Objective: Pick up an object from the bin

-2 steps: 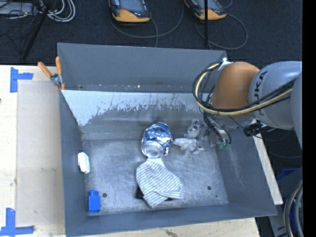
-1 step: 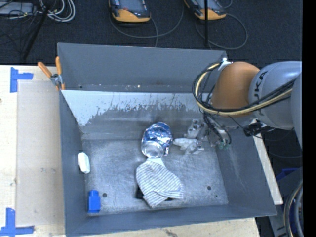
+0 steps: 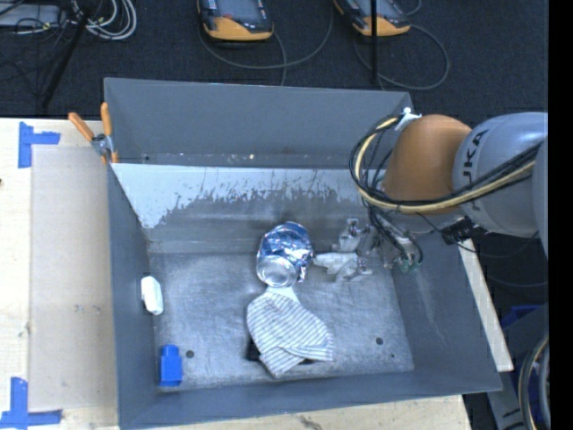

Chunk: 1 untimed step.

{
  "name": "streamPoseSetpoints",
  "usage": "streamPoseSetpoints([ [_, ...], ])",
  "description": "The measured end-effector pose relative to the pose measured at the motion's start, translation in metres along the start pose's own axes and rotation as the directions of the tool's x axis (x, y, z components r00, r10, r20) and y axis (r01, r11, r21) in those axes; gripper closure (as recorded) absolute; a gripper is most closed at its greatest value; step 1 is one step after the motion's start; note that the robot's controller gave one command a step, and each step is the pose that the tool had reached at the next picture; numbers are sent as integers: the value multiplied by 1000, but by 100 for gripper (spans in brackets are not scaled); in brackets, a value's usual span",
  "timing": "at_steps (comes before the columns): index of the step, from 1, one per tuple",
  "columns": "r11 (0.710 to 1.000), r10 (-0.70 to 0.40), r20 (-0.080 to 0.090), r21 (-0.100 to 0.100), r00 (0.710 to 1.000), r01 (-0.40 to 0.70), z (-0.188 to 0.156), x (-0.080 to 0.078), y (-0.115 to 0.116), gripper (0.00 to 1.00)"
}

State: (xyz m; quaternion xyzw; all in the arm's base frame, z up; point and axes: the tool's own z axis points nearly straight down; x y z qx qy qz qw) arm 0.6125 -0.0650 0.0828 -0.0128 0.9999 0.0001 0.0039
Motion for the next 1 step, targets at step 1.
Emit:
streamPoseSetpoints([
  [1,1000,-2,3,1,1000,2,-174,-7,1,100],
])
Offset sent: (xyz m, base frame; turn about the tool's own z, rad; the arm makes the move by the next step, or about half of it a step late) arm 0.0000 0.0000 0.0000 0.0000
